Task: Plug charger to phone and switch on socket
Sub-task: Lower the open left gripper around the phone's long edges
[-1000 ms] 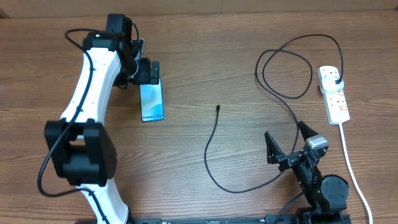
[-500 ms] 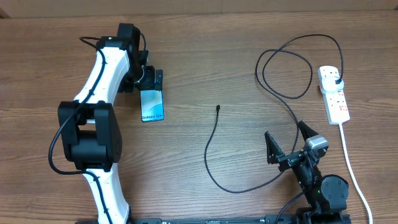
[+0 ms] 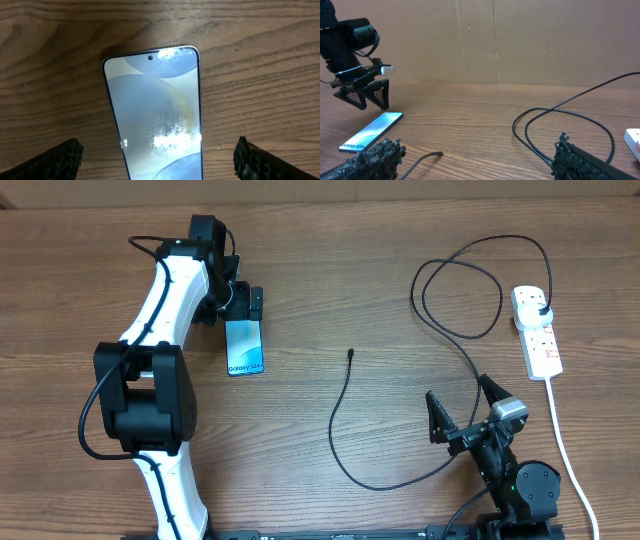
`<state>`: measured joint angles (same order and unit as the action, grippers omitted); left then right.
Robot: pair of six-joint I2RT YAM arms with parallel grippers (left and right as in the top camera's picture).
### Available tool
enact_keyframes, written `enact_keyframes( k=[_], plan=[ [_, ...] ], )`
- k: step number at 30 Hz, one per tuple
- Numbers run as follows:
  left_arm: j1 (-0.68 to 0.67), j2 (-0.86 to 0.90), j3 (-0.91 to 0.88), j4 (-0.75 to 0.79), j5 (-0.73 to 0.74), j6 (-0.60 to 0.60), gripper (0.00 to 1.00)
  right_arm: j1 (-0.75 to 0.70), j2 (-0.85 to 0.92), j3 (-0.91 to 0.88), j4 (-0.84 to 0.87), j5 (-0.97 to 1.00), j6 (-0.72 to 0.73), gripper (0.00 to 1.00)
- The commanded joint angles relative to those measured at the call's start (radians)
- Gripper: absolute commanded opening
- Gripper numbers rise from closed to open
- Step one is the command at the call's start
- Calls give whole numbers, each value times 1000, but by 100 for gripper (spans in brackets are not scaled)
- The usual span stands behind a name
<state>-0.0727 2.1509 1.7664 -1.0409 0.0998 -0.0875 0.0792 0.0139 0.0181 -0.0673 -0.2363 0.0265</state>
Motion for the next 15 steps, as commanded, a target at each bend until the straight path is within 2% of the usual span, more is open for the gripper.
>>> enact_keyframes(
  k=[1,15],
  plan=[
    [-6,23,1,11,-7,-2,100,-2,-9,-10,6,0,7,100],
    [-8,117,-6,10,1,14,100,-2,-9,-10,6,0,7,100]
  ],
)
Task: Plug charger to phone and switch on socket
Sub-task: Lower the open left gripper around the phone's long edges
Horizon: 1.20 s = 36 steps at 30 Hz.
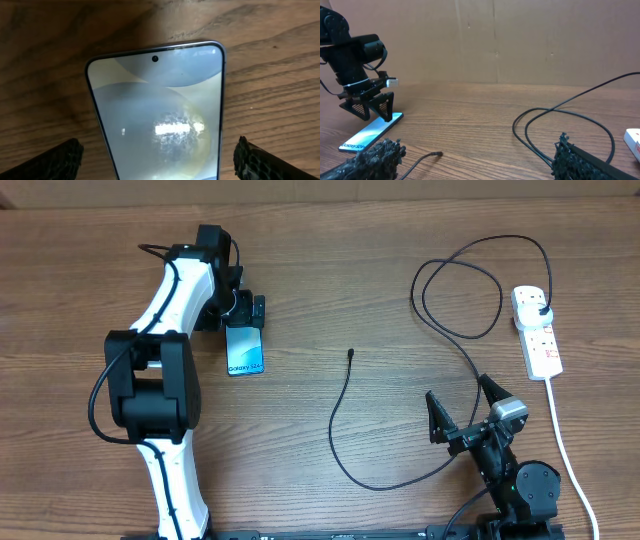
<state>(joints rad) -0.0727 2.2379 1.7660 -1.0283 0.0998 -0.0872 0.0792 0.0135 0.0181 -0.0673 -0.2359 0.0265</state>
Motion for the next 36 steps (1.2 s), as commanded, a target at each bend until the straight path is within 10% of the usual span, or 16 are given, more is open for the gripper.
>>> enact_keyframes(
  k=[1,36],
  plan=[
    [-8,32,-7,-4,1,21,100,-2,-9,-10,6,0,7,100],
    [-51,33,-49,-6,-15,84,100,-2,-9,-10,6,0,7,100]
  ],
)
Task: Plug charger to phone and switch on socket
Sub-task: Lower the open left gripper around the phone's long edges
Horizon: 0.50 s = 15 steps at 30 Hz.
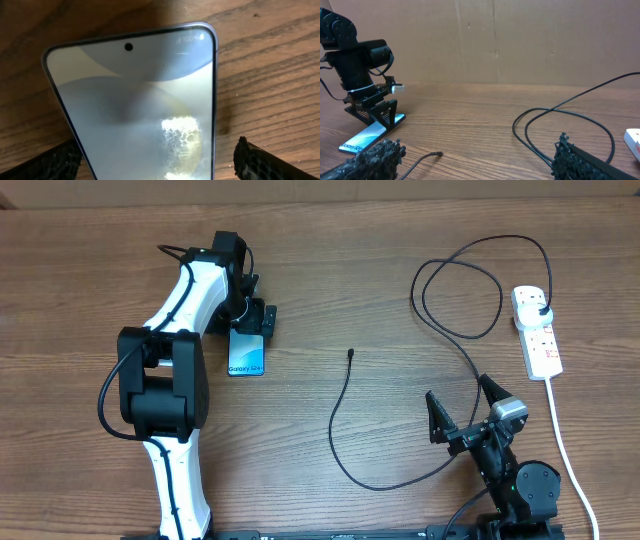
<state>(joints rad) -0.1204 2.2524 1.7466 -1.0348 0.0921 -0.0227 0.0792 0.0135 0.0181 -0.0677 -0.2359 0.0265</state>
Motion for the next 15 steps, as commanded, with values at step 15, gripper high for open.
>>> enact_keyframes(
  k=[15],
  plan=[
    [-6,19,-89,39,-14,20,100,-2,-9,-10,6,0,7,100]
  ],
)
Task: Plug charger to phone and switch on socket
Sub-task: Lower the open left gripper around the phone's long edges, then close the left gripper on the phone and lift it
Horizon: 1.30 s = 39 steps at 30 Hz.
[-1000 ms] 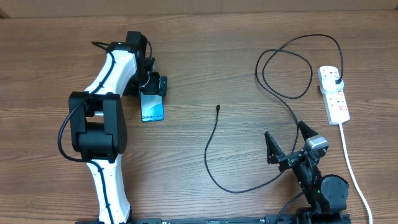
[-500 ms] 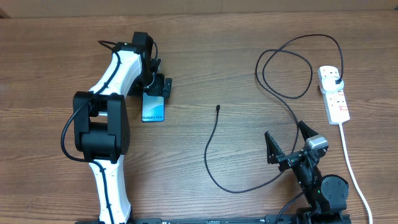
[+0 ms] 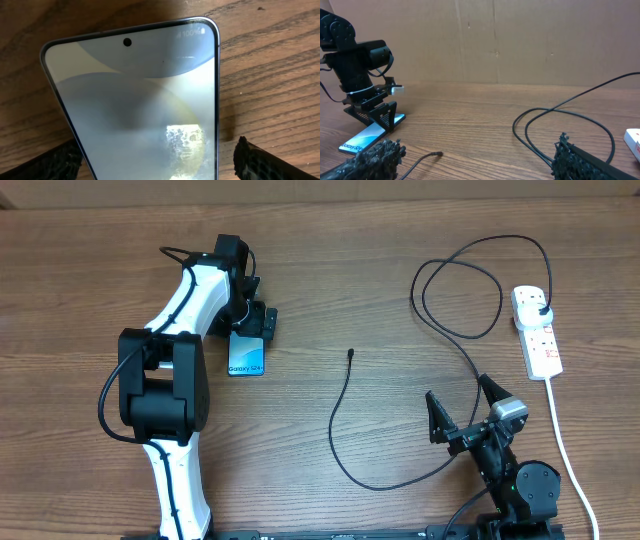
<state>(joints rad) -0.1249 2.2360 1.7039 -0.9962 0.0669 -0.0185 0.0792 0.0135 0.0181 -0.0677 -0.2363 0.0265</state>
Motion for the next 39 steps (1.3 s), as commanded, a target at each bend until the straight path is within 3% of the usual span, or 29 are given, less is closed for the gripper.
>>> enact_keyframes(
  k=[1,9,39],
  plan=[
    [-1,35,-46,0,10,18,100,-2,-9,-10,6,0,7,100],
    [-1,35,-46,-28,-51,23,96,-2,-9,-10,6,0,7,100],
    [-35,35,-21,-68,-48,-35,78,-2,-9,-10,7,0,7,100]
  ],
)
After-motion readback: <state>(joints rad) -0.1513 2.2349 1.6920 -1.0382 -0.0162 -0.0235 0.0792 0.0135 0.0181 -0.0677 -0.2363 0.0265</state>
